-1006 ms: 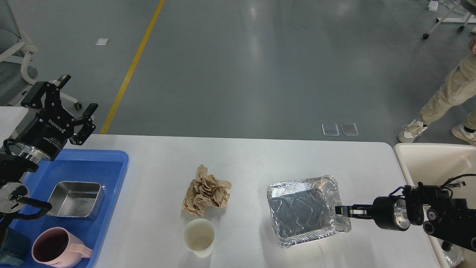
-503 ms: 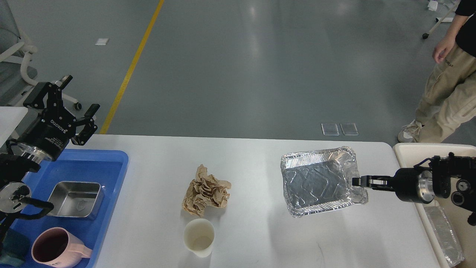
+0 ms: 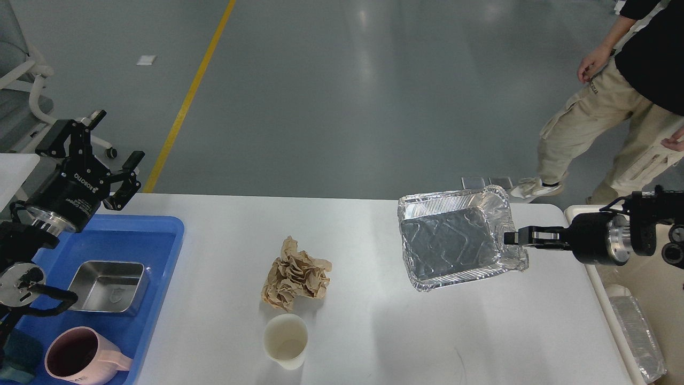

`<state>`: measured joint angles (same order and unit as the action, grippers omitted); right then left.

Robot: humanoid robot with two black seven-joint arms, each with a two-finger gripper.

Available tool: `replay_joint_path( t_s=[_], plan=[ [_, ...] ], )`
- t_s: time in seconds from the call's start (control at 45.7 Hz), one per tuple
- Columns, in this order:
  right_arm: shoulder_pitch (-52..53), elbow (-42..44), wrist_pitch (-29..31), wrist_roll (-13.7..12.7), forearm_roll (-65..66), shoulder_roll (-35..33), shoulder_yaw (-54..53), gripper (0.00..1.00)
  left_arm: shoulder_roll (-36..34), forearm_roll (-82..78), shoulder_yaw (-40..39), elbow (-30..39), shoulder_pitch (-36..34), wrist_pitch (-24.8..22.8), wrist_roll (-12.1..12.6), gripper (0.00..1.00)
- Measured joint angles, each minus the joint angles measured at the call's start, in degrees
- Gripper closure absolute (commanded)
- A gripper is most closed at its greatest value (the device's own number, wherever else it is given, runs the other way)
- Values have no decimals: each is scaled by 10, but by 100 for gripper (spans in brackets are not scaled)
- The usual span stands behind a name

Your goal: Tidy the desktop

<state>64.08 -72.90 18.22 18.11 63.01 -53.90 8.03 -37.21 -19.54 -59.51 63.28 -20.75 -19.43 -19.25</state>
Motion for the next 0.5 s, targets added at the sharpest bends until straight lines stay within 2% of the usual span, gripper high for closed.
replay_joint_path(
  t_s=[0.131,0.328,0.503],
  plan=[
    [6,-1,5,-13,-2,8,3,100,-1,-8,0,0,0,1,0,3],
    [13,-3,14,-73,-11,25,9,100,0,-18,-2,0,0,4,0,3],
    [24,0,21,-106,-37,44,13,100,1,-23,-2,0,-2,8,1,3]
  ],
)
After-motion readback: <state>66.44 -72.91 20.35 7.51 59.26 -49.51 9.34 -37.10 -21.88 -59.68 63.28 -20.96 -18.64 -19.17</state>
